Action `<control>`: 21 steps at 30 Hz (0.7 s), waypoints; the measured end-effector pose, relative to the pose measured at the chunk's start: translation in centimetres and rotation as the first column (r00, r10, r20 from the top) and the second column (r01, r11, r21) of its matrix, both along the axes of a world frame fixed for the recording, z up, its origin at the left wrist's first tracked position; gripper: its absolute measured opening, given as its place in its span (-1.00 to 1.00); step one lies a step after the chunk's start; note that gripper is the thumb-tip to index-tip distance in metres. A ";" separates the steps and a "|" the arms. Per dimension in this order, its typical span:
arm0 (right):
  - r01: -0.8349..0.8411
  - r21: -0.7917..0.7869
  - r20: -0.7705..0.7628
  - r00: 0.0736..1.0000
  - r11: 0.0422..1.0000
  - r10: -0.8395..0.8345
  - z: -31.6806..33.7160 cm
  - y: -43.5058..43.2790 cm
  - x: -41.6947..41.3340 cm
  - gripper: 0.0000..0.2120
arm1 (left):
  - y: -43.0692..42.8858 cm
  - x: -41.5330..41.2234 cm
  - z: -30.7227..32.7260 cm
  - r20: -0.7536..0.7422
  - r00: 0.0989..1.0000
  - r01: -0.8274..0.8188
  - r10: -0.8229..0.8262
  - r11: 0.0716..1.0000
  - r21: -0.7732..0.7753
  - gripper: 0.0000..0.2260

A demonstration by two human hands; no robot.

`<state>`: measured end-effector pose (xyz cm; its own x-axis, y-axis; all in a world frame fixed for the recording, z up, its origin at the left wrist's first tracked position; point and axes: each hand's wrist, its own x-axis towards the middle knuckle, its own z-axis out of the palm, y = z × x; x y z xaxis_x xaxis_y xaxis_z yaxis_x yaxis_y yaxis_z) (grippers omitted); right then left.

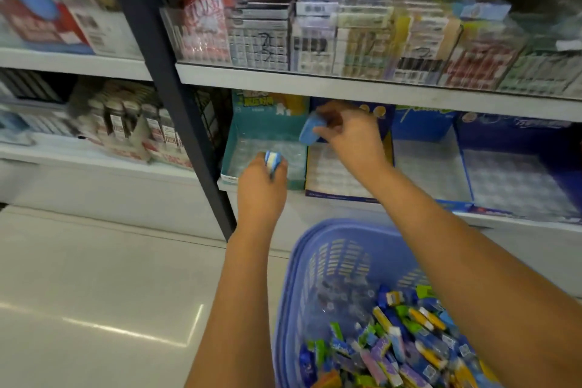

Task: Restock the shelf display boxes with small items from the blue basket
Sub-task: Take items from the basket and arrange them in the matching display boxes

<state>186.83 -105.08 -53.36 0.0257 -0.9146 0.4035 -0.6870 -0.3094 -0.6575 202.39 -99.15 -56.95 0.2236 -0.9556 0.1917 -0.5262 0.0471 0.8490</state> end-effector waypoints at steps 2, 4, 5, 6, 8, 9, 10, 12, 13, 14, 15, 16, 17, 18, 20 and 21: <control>0.014 -0.008 -0.197 0.980 1.000 -0.016 -0.3 -2.8 1.4 -0.72 | -0.6 0.5 -0.6 0.122 0.992 0.046 -0.044 0.999 -0.008 -0.80; 0.005 0.019 -0.299 0.954 1.000 0.001 -0.9 -4.6 2.1 -0.77 | -0.9 0.9 -1.5 0.197 0.975 0.093 -0.101 0.995 0.046 -0.79; -0.017 0.034 -0.311 0.950 0.999 0.027 -1.3 -5.2 2.3 -0.80 | -1.0 1.1 -2.0 0.210 0.969 0.113 -0.126 0.991 0.072 -0.79; -0.042 0.050 -0.315 0.947 0.998 0.055 -1.6 -5.5 2.3 -0.80 | -1.1 1.3 -2.5 0.209 0.966 0.136 -0.153 0.987 0.091 -0.80; -0.090 0.097 -0.317 0.941 0.991 0.117 -2.0 -5.9 2.4 -0.79 | -1.1 1.9 -3.0 0.177 0.966 0.169 -0.189 0.978 0.122 -0.83; -0.108 0.120 -0.331 0.933 0.987 0.143 -2.0 -6.0 2.4 -0.78 | -1.3 2.2 -3.1 0.159 0.967 0.179 -0.199 0.975 0.134 -0.84; -0.118 0.138 -0.349 0.923 0.983 0.159 -1.9 -6.1 2.5 -0.78 | -1.4 2.5 -3.1 0.145 0.967 0.189 -0.210 0.971 0.144 -0.83; -0.125 0.160 -0.378 0.909 0.979 0.177 -1.5 -6.4 2.6 -0.78 | -1.8 3.2 -3.1 0.120 0.964 0.217 -0.236 0.964 0.154 -0.83; -0.118 0.175 -0.402 0.897 0.977 0.181 -1.3 -6.5 2.8 -0.78 | -1.9 3.5 -3.0 0.113 0.962 0.228 -0.247 0.961 0.159 -0.82; -0.102 0.190 -0.434 0.883 0.976 0.177 -1.1 -6.6 2.9 -0.79 | -2.0 3.7 -3.0 0.112 0.960 0.235 -0.255 0.958 0.165 -0.81; -0.085 0.200 -0.468 0.867 0.976 0.171 -1.1 -6.6 3.0 -0.80 | -2.0 3.8 -3.0 0.112 0.959 0.239 -0.260 0.956 0.171 -0.80; -0.069 0.200 -0.499 0.851 0.977 0.162 -1.1 -6.7 3.0 -0.80 | -2.1 3.9 -3.0 0.110 0.958 0.243 -0.264 0.954 0.176 -0.80; -0.056 0.191 -0.528 0.836 0.980 0.151 -1.1 -6.6 2.9 -0.81 | -2.1 3.9 -3.0 0.107 0.958 0.245 -0.267 0.953 0.178 -0.79; -0.048 0.181 -0.549 0.824 0.982 0.141 -1.1 -6.6 2.8 -0.81 | -2.2 4.0 -3.0 0.106 0.957 0.249 -0.270 0.952 0.180 -0.77; -0.033 0.183 -0.590 0.796 0.982 0.137 -0.8 -6.6 2.6 -0.77 | -2.3 4.1 -3.0 0.093 0.956 0.260 -0.280 0.948 0.183 -0.75; -0.036 0.192 -0.612 0.777 0.981 0.149 -0.5 -6.8 2.6 -0.77 | -2.4 4.2 -3.0 0.081 0.955 0.265 -0.284 0.946 0.184 -0.75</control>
<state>189.46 -111.83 -53.88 0.3066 -0.9445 0.1180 -0.9358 -0.3218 -0.1439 206.58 -101.51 -59.97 -0.0646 -0.9975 0.0298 -0.6001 0.0627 0.7974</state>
